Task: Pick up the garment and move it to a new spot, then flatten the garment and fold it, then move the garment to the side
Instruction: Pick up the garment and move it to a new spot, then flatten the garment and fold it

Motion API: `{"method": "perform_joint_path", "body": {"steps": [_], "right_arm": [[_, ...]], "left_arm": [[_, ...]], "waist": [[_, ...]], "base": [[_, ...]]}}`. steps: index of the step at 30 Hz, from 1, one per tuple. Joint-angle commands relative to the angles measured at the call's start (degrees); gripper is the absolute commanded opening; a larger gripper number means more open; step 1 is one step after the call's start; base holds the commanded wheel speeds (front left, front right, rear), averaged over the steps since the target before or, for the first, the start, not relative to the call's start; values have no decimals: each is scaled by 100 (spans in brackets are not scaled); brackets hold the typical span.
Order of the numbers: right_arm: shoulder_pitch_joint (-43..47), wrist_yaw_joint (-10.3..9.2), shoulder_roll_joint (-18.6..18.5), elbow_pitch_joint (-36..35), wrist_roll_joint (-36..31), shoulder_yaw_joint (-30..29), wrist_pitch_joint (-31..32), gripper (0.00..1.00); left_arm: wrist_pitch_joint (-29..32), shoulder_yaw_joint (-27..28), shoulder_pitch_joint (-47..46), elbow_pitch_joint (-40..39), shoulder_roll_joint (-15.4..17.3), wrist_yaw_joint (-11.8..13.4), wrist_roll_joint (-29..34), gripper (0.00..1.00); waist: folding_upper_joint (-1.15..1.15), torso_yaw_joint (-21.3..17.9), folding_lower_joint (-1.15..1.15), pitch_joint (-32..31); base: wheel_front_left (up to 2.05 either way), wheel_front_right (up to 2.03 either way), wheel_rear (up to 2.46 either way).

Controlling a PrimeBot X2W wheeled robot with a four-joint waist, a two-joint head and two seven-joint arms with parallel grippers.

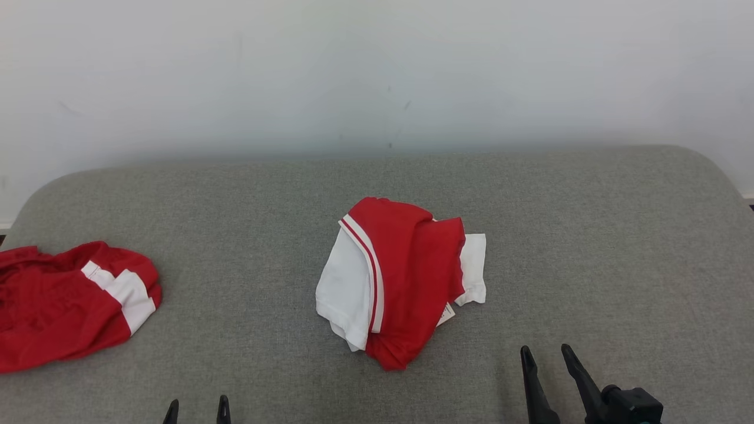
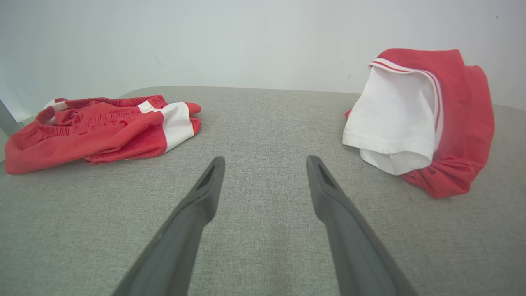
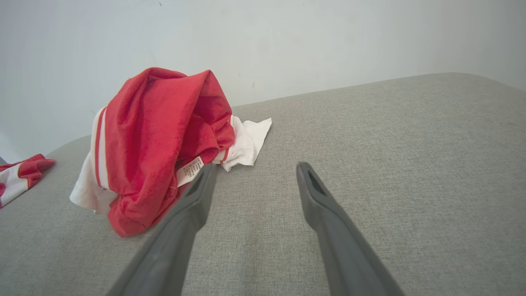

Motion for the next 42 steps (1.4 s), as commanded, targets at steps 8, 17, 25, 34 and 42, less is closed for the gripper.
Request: {"method": "perform_joint_path", "body": {"steps": [8,17,25,34,42], "right_arm": [[-51,-12,15,38,99,66,-34,100],[-123,-12,16,55,147,169,-40,100],[-173,-12,14,105,179,294,-39,100],[-253,-12,15,125,175,385,-40,100],[-346,-12,16,69,236,450,-42,100]], "left_arm": [[-20,4,-73,10,-11,11,-89,100],[-20,-70,-451,210,-12,-129,-283,100],[221,-195,-1751,982,125,-365,-545,100],[1685,0,-3462,2116,408,-471,-1380,100],[2830,24,-4224,2743,686,-520,-2122,100]], "waist": [[0,-83,0,31],[0,-315,0,80],[0,-695,0,145],[0,-1347,0,352],[0,-1797,0,648]], "base": [[0,0,0],[0,0,0],[0,0,0],[0,0,0],[0,0,0]]}}
